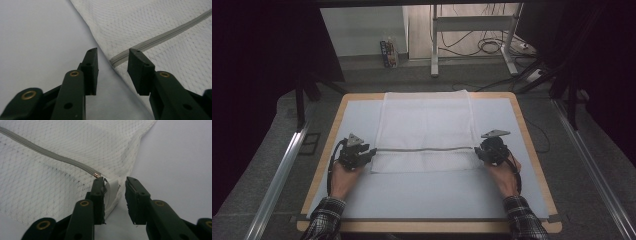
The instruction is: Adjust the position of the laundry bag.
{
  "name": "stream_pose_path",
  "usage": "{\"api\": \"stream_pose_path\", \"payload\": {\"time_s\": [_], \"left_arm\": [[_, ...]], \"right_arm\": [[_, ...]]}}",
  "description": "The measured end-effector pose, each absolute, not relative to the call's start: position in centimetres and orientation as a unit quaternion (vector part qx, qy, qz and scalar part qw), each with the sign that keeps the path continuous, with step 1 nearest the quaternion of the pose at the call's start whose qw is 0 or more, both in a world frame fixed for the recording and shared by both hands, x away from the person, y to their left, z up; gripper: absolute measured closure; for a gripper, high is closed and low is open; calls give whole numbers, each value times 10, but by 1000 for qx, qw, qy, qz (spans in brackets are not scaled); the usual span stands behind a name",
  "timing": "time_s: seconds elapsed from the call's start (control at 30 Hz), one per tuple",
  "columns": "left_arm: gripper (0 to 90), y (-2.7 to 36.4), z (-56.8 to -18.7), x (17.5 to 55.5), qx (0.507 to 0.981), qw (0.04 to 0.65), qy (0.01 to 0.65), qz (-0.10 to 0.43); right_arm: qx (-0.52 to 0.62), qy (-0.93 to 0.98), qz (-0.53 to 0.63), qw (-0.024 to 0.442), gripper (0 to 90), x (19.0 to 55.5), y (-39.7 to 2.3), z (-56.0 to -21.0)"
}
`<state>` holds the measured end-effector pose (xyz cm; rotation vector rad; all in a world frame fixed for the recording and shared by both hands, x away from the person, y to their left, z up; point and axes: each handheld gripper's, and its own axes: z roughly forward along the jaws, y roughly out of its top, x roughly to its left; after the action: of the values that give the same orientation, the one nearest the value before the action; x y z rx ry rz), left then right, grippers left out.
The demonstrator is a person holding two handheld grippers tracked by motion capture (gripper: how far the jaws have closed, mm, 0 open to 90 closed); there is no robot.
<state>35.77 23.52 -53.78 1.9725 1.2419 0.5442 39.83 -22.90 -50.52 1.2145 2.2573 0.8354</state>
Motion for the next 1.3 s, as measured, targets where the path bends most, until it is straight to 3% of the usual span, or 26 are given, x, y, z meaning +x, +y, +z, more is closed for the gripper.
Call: {"api": "stream_pose_path", "payload": {"time_s": [0.23, 0.5, 0.57, 0.6, 0.63, 1.3], "left_arm": [[625, 222, -544, 360, 790, 323, 476, 213], [736, 223, -544, 360, 786, 334, 484, 191], [762, 224, -543, 360, 783, 337, 488, 191], [838, 224, -543, 360, 782, 337, 487, 193], [854, 225, -543, 360, 782, 338, 488, 190], [900, 231, -533, 354, 784, 359, 467, 196]], "right_arm": [[433, 831, 276, 213, 680, 399, -223, -515], [436, 833, 272, 205, 874, 399, -227, -512], [438, 831, 278, 201, 879, 400, -228, -512], [439, 830, 279, 200, 882, 400, -228, -511], [438, 831, 279, 201, 883, 400, -229, -511], [422, 823, 308, 221, 883, 392, -235, -499]]}}
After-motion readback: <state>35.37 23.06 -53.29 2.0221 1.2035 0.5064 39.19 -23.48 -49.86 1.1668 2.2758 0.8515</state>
